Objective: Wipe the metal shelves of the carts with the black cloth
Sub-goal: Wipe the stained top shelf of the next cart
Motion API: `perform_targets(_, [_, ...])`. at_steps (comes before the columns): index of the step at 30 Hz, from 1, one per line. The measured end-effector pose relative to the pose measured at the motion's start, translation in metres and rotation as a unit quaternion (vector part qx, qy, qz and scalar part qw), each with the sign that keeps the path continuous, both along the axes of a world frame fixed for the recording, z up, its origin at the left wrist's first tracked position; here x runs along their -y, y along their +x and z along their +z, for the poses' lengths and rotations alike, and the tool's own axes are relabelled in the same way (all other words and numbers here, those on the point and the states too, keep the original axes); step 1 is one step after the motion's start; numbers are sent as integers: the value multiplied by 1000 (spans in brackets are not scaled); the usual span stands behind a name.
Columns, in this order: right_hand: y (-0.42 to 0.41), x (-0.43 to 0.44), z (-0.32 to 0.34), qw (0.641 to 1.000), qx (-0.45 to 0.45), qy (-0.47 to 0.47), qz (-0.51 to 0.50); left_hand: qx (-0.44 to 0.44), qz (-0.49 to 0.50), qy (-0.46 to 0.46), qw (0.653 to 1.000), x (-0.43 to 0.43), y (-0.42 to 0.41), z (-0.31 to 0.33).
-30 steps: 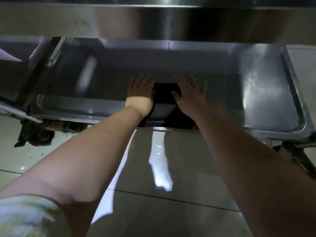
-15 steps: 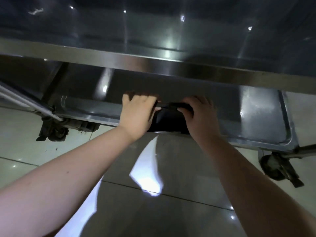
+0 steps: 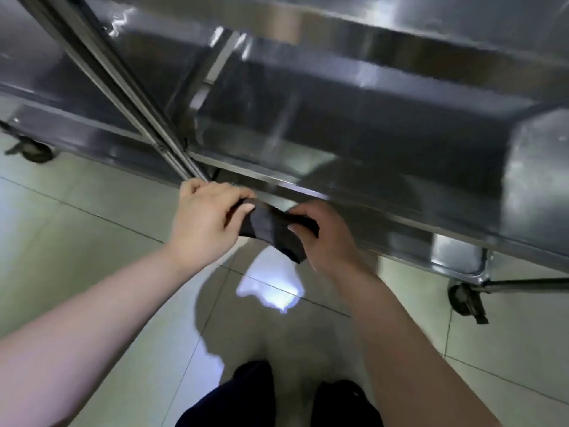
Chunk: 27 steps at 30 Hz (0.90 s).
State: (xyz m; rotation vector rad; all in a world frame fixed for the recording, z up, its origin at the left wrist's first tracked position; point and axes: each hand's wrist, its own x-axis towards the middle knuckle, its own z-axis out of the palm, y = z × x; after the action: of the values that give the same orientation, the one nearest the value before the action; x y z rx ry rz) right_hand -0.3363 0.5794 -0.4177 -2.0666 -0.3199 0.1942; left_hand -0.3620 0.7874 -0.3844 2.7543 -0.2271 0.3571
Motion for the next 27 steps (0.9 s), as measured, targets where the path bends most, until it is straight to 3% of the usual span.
perform_targets(4, [-11, -30, 151, 993, 101, 65, -14, 75, -1, 10, 997, -28, -11, 157])
perform_targets(8, [-6, -60, 309, 974, 214, 70, -30, 89, 38, -10, 995, -52, -7, 318])
perform_targets(13, [19, -75, 492, 979, 199, 36, -8, 103, 33, 25, 994, -64, 0, 500])
perform_targets(16, [26, -72, 586, 971, 237, 36, -8, 133, 29, 46, 990, -63, 1, 593])
perform_targets(20, [27, -60, 694, 957, 274, 86, -37, 181, 24, 41, 982, -47, -2, 702])
perform_targets(23, [14, -48, 772, 928, 322, 155, -105, 247, -5, 49, 968, -35, -6, 790])
perform_targets(27, [-4, -44, 861, 877, 443, 134, -130, 306, -3, 20, 952, -26, -11, 874])
